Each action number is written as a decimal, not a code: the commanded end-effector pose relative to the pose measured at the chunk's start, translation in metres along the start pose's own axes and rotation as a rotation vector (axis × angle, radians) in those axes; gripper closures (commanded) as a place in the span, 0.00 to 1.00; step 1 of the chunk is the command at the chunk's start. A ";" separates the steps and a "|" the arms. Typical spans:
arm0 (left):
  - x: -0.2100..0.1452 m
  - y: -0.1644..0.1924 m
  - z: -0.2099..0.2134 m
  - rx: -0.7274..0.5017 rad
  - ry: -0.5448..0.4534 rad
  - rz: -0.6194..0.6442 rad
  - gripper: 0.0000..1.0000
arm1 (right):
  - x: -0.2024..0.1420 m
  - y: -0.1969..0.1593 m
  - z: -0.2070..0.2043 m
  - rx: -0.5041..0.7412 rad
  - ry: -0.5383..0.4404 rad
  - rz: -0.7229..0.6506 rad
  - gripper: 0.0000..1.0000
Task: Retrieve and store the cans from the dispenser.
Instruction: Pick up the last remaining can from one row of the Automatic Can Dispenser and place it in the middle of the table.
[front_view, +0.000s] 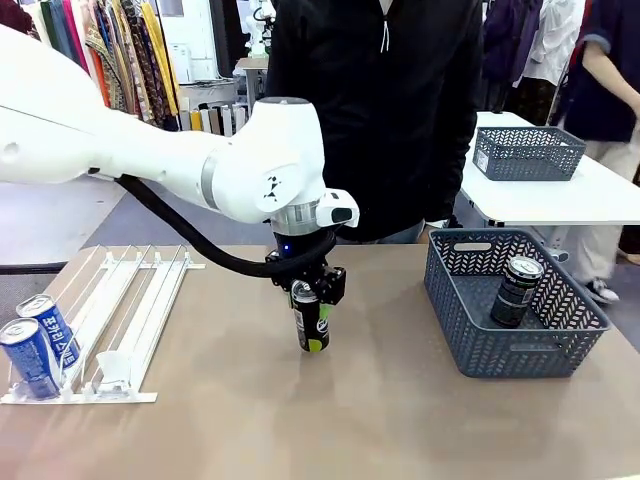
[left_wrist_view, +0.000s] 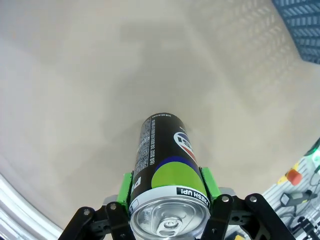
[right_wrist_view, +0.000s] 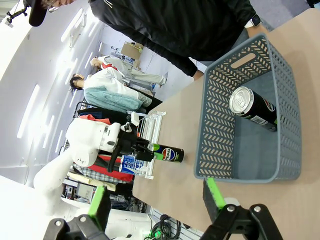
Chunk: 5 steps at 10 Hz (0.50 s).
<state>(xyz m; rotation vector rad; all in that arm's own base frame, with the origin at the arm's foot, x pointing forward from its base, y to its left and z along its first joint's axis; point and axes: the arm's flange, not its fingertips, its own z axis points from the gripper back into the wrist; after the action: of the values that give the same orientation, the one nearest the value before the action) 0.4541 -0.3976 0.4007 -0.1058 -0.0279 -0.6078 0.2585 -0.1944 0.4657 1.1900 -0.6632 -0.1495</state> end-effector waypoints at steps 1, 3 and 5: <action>0.008 -0.005 0.010 0.016 -0.031 0.010 1.00 | 0.000 0.002 0.001 0.012 0.000 0.005 0.00; 0.013 -0.004 -0.003 0.041 0.038 0.012 1.00 | 0.000 0.002 0.001 0.012 0.000 0.005 0.00; 0.012 -0.003 -0.003 0.040 0.040 0.014 0.13 | 0.000 0.002 0.001 0.012 0.000 0.005 0.00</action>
<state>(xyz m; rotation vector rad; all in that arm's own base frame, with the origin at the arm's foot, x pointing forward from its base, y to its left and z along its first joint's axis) 0.4584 -0.4066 0.3894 -0.0867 0.0139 -0.6172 0.2585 -0.1944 0.4657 1.1900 -0.6632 -0.1495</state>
